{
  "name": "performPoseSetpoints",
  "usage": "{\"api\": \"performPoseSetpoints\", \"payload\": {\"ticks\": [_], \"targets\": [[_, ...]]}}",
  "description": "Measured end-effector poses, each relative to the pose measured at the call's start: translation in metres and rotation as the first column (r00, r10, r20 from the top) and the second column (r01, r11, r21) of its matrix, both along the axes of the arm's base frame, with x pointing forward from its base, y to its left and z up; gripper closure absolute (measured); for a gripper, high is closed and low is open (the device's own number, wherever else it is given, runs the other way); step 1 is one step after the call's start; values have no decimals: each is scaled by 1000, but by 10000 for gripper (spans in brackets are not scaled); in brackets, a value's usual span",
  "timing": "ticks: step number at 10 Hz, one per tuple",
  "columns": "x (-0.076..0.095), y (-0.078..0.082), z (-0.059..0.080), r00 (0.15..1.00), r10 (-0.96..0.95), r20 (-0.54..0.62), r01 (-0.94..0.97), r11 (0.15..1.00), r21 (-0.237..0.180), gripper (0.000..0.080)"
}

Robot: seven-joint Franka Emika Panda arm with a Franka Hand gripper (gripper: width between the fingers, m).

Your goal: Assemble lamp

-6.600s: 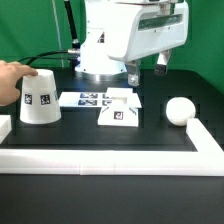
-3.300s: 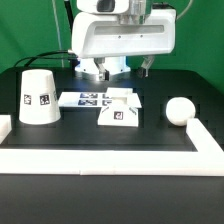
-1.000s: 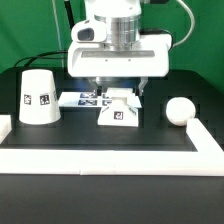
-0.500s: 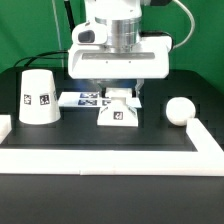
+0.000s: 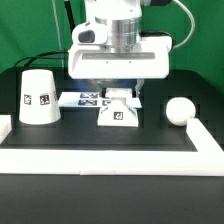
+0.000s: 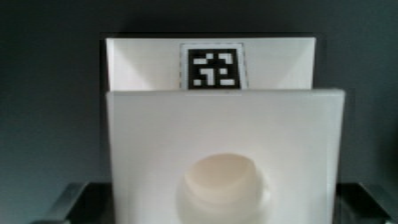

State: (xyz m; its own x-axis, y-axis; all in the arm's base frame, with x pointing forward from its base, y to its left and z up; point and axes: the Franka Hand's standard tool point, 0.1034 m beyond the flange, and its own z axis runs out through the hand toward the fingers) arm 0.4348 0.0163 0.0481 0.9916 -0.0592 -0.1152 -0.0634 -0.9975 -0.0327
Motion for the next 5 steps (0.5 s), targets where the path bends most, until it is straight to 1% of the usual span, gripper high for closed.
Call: {"api": "performPoseSetpoints", "payload": {"ticks": [1, 2, 5], "targets": [[1, 0, 0, 1000, 2, 0, -2, 1000, 0, 265], [7, 0, 0, 1000, 17, 5, -17, 1000, 3, 265], [33, 8, 0, 999, 30, 34, -31, 1000, 6, 265]]}}
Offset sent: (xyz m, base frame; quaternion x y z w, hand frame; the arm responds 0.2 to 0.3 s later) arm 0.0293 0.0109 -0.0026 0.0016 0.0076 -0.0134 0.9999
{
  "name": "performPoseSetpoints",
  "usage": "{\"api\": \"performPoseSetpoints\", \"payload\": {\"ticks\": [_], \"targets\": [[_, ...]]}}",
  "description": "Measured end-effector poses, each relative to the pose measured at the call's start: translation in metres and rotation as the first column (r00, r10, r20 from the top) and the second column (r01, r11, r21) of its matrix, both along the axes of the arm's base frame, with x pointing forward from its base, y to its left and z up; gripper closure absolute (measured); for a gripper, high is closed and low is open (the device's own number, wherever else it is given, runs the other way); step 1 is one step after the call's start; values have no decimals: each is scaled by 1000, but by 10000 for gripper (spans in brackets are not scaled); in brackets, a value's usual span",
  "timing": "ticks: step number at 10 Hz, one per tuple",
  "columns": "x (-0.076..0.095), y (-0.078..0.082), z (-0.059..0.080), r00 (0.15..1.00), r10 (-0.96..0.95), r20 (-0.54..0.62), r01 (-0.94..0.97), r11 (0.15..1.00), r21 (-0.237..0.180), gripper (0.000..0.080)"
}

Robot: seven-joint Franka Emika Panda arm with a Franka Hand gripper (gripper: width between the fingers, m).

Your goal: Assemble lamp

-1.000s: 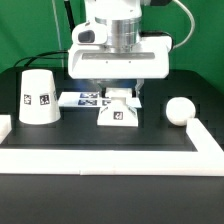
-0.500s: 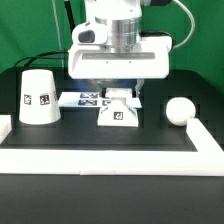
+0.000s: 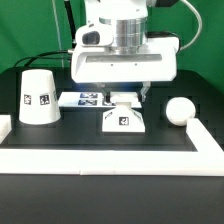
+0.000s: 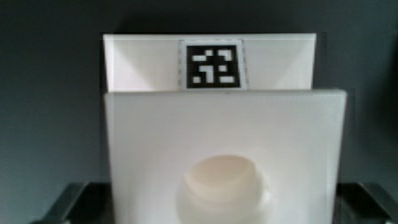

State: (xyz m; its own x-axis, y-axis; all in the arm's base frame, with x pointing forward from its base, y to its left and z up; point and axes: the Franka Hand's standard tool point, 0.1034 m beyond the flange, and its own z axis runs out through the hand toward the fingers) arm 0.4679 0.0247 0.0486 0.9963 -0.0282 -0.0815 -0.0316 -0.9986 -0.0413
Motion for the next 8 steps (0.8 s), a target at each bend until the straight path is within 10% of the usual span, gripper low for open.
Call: {"api": "performPoseSetpoints", "payload": {"ticks": [8], "targets": [[77, 35, 1, 995, 52, 91, -53, 999, 11, 265]]}}
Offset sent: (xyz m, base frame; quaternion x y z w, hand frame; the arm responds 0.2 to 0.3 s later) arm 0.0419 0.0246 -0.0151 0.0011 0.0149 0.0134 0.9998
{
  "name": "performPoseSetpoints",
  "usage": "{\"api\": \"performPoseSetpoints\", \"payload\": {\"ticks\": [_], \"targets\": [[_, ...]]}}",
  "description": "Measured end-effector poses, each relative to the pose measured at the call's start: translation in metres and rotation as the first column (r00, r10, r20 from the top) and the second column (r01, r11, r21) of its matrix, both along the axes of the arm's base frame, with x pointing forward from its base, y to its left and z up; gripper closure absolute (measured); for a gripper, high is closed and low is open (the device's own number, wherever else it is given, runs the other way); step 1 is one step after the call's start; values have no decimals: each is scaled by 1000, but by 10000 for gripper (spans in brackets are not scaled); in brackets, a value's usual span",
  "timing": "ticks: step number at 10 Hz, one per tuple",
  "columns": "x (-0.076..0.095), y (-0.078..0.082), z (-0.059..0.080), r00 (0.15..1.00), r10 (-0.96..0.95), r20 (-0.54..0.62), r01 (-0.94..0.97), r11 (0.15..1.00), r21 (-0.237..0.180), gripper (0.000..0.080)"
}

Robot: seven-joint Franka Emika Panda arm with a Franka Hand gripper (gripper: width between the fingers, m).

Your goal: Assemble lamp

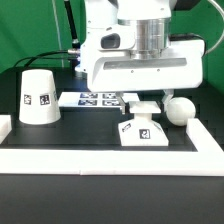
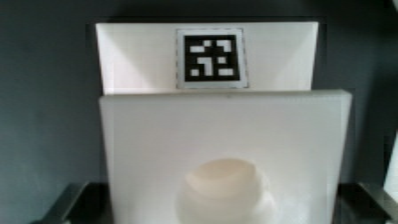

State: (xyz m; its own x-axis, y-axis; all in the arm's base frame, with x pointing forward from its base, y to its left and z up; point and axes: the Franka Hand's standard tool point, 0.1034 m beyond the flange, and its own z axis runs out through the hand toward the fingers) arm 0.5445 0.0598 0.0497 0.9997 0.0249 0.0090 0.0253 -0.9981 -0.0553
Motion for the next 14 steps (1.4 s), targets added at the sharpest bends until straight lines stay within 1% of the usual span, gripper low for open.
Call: {"api": "performPoseSetpoints", "payload": {"ticks": [2, 8, 9, 11, 14], "targets": [[15, 9, 0, 999, 27, 19, -27, 1000, 3, 265], [16, 10, 1, 999, 43, 22, -43, 999, 3, 265], [18, 13, 0, 999, 44, 24, -44, 999, 4, 265], [34, 22, 1, 998, 47, 43, -48, 999, 7, 265], [53, 34, 1, 997, 44, 67, -44, 999, 12, 265]]}}
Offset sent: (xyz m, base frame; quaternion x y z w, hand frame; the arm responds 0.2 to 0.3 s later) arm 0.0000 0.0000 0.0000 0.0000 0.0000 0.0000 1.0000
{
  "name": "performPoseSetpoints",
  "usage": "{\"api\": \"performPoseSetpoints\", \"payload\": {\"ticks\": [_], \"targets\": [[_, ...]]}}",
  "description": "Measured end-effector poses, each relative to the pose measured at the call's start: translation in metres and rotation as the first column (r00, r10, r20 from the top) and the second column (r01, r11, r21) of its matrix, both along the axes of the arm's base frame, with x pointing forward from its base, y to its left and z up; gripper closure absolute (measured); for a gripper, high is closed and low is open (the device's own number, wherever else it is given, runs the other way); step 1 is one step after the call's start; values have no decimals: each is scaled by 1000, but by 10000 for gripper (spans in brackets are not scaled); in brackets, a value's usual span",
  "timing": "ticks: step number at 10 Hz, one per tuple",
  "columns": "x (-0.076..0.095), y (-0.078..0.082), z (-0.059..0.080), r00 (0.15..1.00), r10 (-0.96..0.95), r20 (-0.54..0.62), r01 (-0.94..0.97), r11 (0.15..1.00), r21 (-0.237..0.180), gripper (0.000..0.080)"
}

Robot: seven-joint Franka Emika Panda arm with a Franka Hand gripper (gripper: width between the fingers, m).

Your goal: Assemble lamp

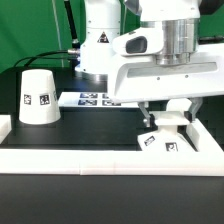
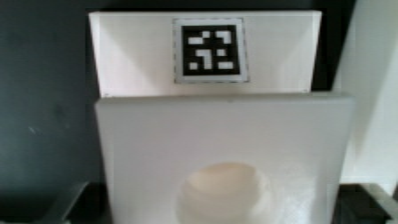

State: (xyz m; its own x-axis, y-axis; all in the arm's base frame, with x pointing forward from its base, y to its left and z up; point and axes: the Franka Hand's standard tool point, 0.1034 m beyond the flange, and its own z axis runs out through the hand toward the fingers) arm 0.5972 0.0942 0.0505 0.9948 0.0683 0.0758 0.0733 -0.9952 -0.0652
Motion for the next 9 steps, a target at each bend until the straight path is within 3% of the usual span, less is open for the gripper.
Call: {"api": "performPoseSetpoints", "payload": {"ticks": [5, 9], "targets": [[17, 5, 0, 1000, -18, 19, 18, 1000, 4, 265], [20, 6, 1, 996, -82, 17, 82, 996, 21, 265]]}}
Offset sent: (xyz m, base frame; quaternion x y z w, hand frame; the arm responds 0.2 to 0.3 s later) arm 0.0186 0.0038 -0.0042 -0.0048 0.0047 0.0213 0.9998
